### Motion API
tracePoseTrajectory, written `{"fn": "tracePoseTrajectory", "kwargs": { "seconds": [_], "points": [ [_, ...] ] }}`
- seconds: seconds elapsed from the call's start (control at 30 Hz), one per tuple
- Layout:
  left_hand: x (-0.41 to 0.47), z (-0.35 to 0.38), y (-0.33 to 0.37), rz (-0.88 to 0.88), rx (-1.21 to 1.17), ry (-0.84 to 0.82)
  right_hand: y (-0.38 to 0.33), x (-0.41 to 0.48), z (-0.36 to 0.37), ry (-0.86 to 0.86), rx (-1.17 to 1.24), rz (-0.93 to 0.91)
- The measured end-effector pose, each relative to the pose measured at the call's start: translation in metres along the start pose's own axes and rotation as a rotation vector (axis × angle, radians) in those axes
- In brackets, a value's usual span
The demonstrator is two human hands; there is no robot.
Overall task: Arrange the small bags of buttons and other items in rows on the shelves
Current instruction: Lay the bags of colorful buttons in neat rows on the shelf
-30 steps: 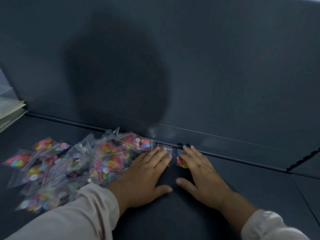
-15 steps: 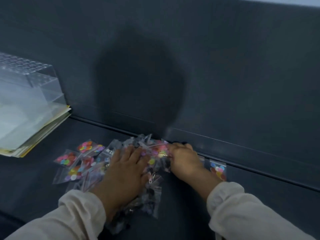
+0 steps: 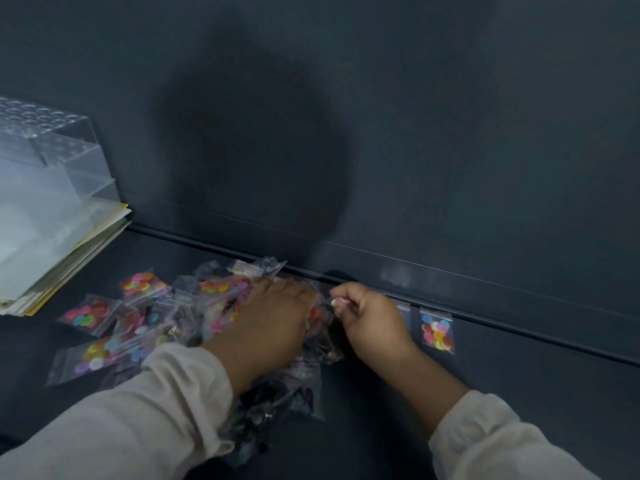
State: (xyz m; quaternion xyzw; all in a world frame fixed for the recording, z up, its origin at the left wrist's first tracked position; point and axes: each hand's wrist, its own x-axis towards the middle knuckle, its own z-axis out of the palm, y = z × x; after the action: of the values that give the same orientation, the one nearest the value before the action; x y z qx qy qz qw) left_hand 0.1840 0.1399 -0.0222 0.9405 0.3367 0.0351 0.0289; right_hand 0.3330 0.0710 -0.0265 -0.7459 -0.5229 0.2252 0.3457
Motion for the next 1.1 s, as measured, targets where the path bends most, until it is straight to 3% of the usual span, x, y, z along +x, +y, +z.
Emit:
{"fn": "tracePoseTrajectory", "kwargs": {
  "seconds": [0.1, 0.27, 0.4, 0.53, 0.6, 0.73, 0.9, 1.0, 1.1],
  "points": [
    [0.009, 0.008, 0.001, -0.04, 0.064, -0.163, 0.005, -0.011, -0.012, 0.006, 0.177, 0.08],
    [0.015, 0.003, 0.008, -0.061, 0.042, 0.048, 0.01, -0.026, -0.026, 0.033, 0.345, 0.132],
    [0.019, 0.001, 0.019, -0.227, -0.359, 0.126, 0.011, -0.037, -0.041, 0.063, 0.485, 0.173],
    [0.021, -0.023, 0.054, -0.35, -1.053, -0.035, 0.023, -0.049, -0.064, 0.055, 0.671, 0.253],
    [0.02, -0.029, 0.073, -0.435, -1.265, -0.124, 0.031, -0.057, -0.077, 0.037, 0.692, 0.285],
    [0.019, -0.023, 0.111, -0.522, -1.379, -0.245, 0.056, -0.076, -0.105, 0.076, 0.491, 0.231],
    [0.016, -0.008, 0.158, -0.417, -1.367, -0.338, 0.101, -0.106, -0.132, 0.227, 0.079, 0.088],
    [0.017, 0.002, 0.18, -0.315, -1.178, -0.336, 0.128, -0.125, -0.143, 0.259, -0.251, -0.092],
    [0.015, 0.006, 0.197, -0.239, -0.92, -0.224, 0.144, -0.143, -0.15, 0.152, -0.343, -0.137]
  ]
}}
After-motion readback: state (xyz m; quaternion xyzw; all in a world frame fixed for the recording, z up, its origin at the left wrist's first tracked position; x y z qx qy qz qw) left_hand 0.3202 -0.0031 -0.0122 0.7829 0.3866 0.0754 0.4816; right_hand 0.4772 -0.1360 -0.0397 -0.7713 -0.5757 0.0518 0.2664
